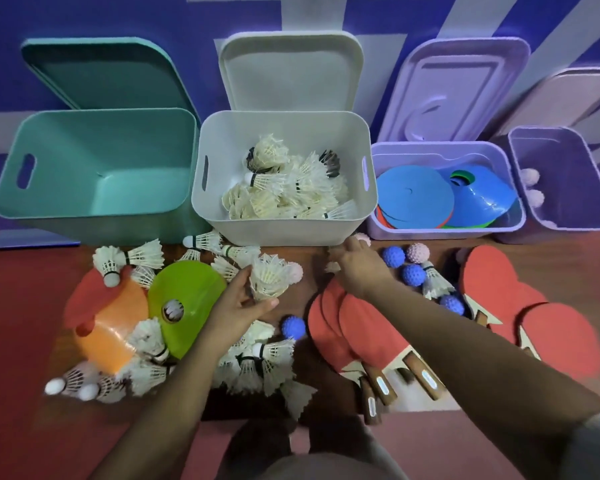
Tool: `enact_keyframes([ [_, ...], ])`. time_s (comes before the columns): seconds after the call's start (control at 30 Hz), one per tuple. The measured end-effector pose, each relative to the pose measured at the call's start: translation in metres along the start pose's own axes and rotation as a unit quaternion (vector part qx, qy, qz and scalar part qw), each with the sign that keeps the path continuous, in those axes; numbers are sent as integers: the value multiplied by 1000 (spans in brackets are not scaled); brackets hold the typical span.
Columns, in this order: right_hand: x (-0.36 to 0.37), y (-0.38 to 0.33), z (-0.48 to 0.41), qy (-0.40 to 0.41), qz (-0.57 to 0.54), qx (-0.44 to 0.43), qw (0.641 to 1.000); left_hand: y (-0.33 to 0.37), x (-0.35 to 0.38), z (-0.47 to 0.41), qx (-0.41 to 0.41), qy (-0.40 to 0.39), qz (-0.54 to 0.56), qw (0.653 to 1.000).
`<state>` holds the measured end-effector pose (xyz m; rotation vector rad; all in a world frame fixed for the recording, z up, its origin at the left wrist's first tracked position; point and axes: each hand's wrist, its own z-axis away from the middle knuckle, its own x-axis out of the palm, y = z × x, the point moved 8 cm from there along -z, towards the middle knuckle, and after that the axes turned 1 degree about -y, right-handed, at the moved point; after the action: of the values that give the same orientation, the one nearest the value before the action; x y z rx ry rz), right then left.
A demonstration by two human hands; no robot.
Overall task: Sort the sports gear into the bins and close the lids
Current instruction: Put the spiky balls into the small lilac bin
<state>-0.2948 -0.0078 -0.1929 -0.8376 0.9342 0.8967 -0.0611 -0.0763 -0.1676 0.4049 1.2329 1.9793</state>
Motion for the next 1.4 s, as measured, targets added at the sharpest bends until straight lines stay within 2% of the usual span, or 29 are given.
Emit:
enact_keyframes([
  [0.1, 9, 5, -10, -18, 81, -28, 996, -11, -4, 8, -32, 27, -15, 999],
  [0.17, 9, 10, -9, -15, 80, -45, 996, -20, -6, 9, -43, 43, -30, 998],
  [0.3, 0, 16, 6, 1, 11, -68, 998, -9, 0, 19, -35, 66, -31, 997],
  [0.47, 10, 22, -3, -62, 38, -47, 996, 7, 18, 26, -13, 76, -37, 996],
  [0.73, 8, 22, -21, 6, -4, -86, 996, 5, 23, 30, -1, 116, -40, 992],
  [0.83, -13, 14, 2, 64, -86, -130, 986, 7, 22, 33, 1, 134, -38, 990],
  [0.93, -52, -5, 41, 134, -203, -182, 953, 13, 24, 36, 7, 139, -48, 989],
  [1.03, -93, -14, 73, 180, -372, -183, 892, 23, 28, 38, 17, 126, -61, 990],
  [1.1, -108, -19, 83, 177, -472, -172, 846, 37, 32, 38, 30, 111, -70, 991],
  [1.13, -111, -22, 85, 166, -496, -166, 836, 46, 34, 36, 43, 109, -71, 991],
  [1.27, -116, -27, 76, 101, -514, -117, 844, 94, 40, 28, 104, 97, -85, 986],
  [1.4, -138, -13, 60, 132, -520, -69, 841, 131, 40, 10, 143, 91, -115, 979],
])
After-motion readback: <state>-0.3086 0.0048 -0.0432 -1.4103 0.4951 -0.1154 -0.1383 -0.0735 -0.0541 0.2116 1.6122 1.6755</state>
